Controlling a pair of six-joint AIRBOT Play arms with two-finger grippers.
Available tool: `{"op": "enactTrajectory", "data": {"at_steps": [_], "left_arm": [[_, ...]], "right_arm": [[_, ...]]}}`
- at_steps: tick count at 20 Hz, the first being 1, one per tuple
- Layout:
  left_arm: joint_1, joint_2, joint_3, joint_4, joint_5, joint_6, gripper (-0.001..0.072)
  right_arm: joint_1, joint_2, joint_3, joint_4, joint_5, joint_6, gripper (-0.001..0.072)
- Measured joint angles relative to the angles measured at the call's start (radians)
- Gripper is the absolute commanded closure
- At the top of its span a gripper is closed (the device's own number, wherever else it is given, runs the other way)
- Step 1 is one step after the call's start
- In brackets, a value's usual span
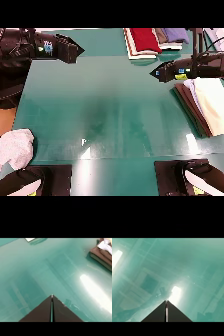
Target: Fold the shirts.
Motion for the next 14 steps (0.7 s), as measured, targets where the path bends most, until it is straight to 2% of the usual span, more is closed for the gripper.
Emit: {"op": "enactTrajectory", "data": {"at_steps": [9,14], "left_arm": [[0.018,0.012,0.0,0.017,0.013,-0.006,0.0686],[0.207,0.114,-0.056,0.197,-0.202,-0.074,0.0685]], "right_arm": [[0.0,0.0,0.0,0.0,0.0,0.0,0.0698],[0.0,0.0,0.0,-0.001,0.01,0.0,0.0698]]}}
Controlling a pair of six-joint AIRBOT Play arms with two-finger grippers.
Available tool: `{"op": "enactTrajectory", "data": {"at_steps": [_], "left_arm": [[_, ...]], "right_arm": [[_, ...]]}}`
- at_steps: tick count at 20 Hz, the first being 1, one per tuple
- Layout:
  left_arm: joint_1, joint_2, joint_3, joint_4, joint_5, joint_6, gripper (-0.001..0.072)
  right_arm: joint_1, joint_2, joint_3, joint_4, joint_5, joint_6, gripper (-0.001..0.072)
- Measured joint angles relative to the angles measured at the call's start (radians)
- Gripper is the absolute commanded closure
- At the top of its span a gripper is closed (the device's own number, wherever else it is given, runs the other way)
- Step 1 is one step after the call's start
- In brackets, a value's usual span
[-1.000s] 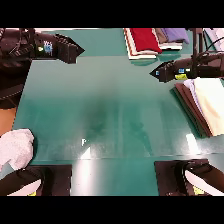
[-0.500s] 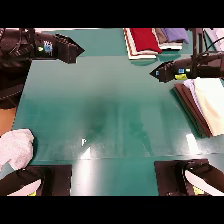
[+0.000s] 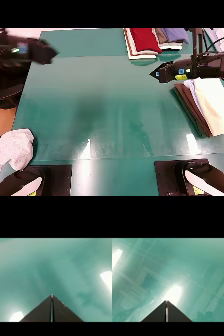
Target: Fold the shirts.
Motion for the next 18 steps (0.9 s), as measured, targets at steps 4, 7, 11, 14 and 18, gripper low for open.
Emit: {"op": "enactTrajectory", "data": {"at_steps": [4,7,11,14,18], "left_arm": [[0.198,0.154,-0.211,0.154,-0.183,-0.02,0.043],[0.319,0.244,-0.423,0.277,-0.276,-0.03,0.0091],[0.411,0.293,-0.707,0.376,-0.275,-0.038,0.0091],[0.435,0.305,-0.87,0.407,-0.18,-0.048,0.0091],[0.446,0.311,-0.979,0.423,-0.077,-0.079,0.0093]], "right_arm": [[0.0,0.0,0.0,0.0,0.006,0.0,0.0698],[0.0,0.0,0.0,0.0,0.007,0.0,0.0698],[0.0,0.0,0.0,0.0,0.008,0.0,0.0698],[0.0,0.0,0.0,0.0,0.008,0.0,0.0698],[0.0,0.0,0.0,-0.001,0.008,0.0,0.0698]]}}
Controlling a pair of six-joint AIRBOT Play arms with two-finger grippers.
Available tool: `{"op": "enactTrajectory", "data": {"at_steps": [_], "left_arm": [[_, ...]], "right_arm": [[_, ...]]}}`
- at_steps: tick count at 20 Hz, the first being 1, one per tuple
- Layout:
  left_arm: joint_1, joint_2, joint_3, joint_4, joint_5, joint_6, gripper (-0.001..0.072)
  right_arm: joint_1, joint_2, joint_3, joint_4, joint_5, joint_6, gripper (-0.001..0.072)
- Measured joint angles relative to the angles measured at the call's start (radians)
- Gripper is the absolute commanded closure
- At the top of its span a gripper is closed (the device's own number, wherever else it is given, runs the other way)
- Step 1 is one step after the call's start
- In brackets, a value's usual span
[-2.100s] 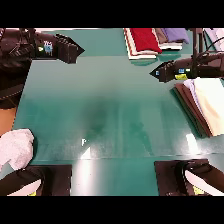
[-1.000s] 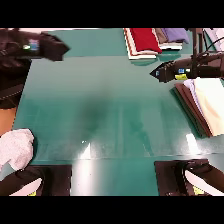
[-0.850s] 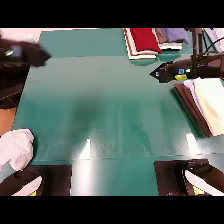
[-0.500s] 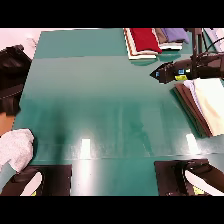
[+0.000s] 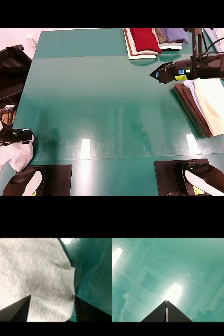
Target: Fold the shirts.
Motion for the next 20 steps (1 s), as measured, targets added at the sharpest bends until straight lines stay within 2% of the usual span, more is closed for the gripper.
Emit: {"op": "enactTrajectory", "data": {"at_steps": [2,5,8,12,16,20], "left_arm": [[0.002,0.001,-0.021,0.004,0.023,-0.01,0.0383],[0.003,0.001,-0.036,0.005,0.033,-0.027,0.0685],[0.004,0.001,-0.01,0.004,0.024,-0.042,0.0688],[-0.034,0.001,0.207,-0.05,-0.001,-0.059,0.0689],[-0.222,0.001,0.534,-0.094,0.017,-0.087,0.0689],[-0.475,-0.014,0.772,-0.108,0.105,-0.143,0.069]], "right_arm": [[0.0,0.0,0.0,0.0,0.0,0.0,0.0698],[0.0,0.0,0.0,0.0,0.0,0.0,0.0698],[0.0,0.0,0.002,0.001,0.0,0.0,0.0699],[0.0,0.0,0.063,0.001,-0.024,0.0,0.0699],[0.0,0.0,0.189,0.0,-0.06,0.0,0.0699],[-0.002,0.0,0.305,-0.005,-0.106,0.0,0.0699]]}}
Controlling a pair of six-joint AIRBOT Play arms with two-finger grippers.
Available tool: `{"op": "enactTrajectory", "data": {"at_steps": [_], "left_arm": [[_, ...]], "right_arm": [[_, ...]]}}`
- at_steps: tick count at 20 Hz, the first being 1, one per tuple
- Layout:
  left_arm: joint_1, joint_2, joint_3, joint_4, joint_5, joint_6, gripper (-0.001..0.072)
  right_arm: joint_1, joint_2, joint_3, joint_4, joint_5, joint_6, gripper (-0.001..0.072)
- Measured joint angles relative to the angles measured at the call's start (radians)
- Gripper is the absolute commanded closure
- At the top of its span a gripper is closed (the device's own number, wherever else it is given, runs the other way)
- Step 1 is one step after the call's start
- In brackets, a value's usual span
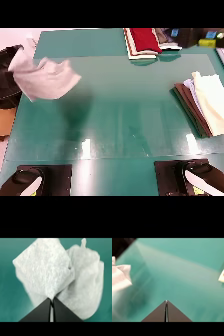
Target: Fold the shirts.
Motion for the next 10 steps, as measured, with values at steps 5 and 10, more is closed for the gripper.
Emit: {"op": "enactTrajectory", "data": {"at_steps": [5,10], "left_arm": [[-0.295,-0.154,0.179,-0.01,0.096,-0.033,0.0688],[-0.511,-0.41,0.23,-0.093,0.188,-0.014,0.0572]], "right_arm": [[-0.027,0.0,0.094,-0.066,-0.021,0.021,0.0699],[-0.117,0.0,0.122,-0.091,0.026,0.064,0.0699]]}}
